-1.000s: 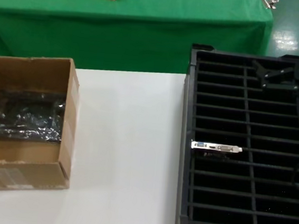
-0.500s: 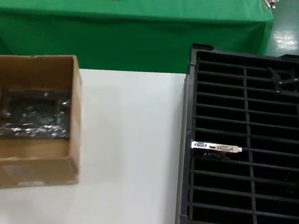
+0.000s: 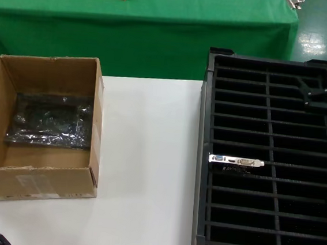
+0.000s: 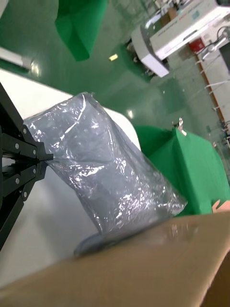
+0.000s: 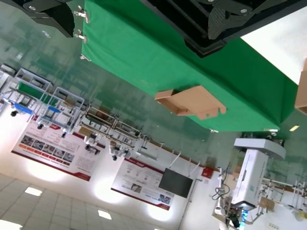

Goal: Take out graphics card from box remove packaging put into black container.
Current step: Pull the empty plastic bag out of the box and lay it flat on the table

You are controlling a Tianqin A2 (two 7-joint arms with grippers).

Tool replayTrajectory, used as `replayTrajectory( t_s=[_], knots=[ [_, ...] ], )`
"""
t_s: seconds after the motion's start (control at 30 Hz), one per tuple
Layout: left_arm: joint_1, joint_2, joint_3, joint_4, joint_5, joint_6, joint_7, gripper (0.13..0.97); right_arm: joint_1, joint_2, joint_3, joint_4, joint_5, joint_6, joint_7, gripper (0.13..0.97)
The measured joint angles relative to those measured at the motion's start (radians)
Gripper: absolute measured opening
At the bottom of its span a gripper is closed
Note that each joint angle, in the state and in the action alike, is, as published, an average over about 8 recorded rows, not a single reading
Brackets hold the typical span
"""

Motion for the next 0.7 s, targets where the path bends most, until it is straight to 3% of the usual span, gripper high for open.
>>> replayTrajectory(
  t_s=[0.27, 0.7],
  knots=[
    [0.008, -0.021, -0.038, -0.002, -0.092, 0.016, 0.143, 0.139, 0.020, -0.010, -0.019, -0.043, 0.036, -0.014, -0.050, 0.966],
    [0.017, -0.030, 0.009, -0.001, -0.122, 0.030, 0.156, 0.139, 0.007, -0.009, -0.028, -0.052, 0.079, -0.014, -0.090, 0.966]
  ],
)
